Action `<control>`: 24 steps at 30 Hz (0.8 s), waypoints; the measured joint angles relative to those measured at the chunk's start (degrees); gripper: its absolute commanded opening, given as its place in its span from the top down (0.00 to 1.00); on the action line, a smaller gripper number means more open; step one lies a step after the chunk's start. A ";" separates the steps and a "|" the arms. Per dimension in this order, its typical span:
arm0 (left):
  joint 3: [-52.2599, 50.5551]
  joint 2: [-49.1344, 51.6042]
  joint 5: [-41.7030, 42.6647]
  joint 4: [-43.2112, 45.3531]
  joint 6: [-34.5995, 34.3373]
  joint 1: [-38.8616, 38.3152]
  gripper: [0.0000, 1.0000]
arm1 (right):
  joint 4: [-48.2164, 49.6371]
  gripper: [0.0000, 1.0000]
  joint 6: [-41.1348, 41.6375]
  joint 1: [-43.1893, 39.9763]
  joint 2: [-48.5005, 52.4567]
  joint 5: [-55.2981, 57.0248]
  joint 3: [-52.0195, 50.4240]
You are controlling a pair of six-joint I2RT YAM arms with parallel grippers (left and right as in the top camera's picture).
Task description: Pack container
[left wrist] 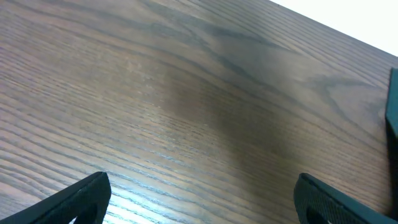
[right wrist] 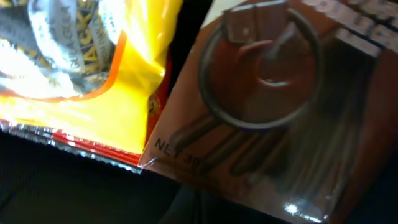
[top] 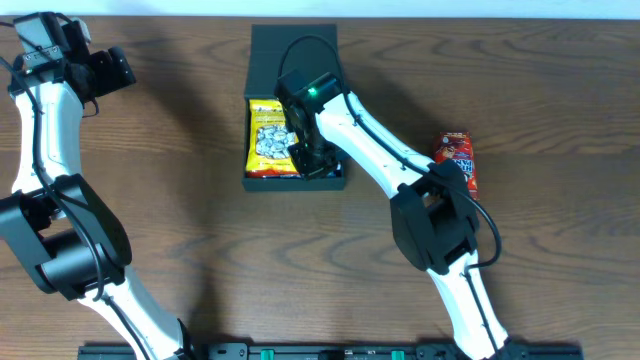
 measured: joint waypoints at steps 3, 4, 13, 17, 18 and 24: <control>0.00 0.00 0.02 0.00 0.00 0.00 0.05 | 2.64 0.99 0.96 -0.02 -0.11 2.32 -0.02; 0.00 0.00 0.02 -0.02 -0.02 0.00 0.05 | 3.19 0.99 1.01 -0.02 -0.13 2.82 -0.02; 0.00 0.00 0.22 -0.02 0.00 0.00 0.05 | 3.06 0.99 1.01 0.00 -0.13 3.04 0.00; 0.00 0.00 3.17 -0.63 0.44 -0.46 0.05 | 2.86 0.99 0.98 -0.13 -0.13 2.27 0.00; 0.00 0.00 4.11 -0.98 0.87 -0.76 0.05 | 2.73 0.99 0.98 -0.22 -0.13 2.08 0.00; 0.00 1.90 12.87 -3.30 4.15 -5.77 0.05 | 2.71 0.98 0.98 -0.44 -0.13 1.20 0.00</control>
